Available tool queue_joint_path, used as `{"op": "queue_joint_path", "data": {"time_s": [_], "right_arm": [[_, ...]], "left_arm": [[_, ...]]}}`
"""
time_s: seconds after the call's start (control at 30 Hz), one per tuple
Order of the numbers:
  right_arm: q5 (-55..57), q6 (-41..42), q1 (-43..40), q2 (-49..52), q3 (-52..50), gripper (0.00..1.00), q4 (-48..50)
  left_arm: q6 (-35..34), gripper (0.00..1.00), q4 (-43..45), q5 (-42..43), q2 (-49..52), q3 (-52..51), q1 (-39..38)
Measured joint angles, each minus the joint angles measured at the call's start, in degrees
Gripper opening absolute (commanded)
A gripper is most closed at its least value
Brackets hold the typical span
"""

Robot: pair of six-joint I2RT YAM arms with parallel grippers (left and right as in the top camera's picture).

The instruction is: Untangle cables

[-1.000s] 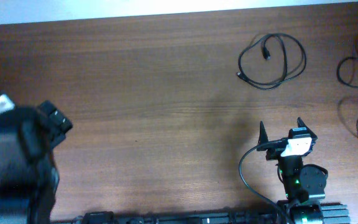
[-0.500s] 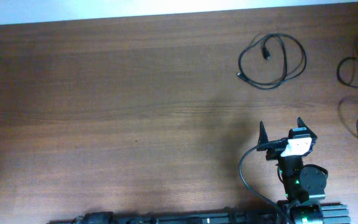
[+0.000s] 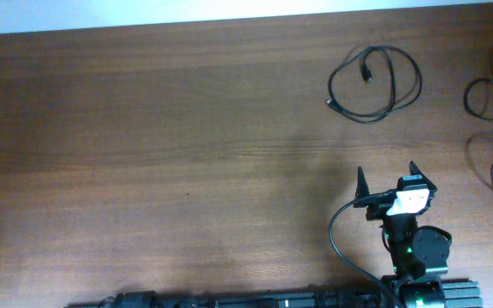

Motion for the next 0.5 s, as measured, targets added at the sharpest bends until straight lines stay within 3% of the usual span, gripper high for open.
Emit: {"op": "queue_joint_path", "data": {"time_s": [0.07,0.27,0.5], "right_arm": [[0.0,0.02,0.02,-0.07,0.0,0.99,0.02],[0.0,0.0,0.07,-0.04,0.0,0.99,0.07],[0.0,0.0,0.07,-0.02,0.0,0.99,0.0]], "left_arm": [[0.22,0.99,8.11,1.29,-0.02,-6.36,0.02],[0.52,0.99,43.45,5.38,-0.09,-35.1,0.11],[2.03,0.99,73.85,14.78,0.22,-65.11,0.11]]}}
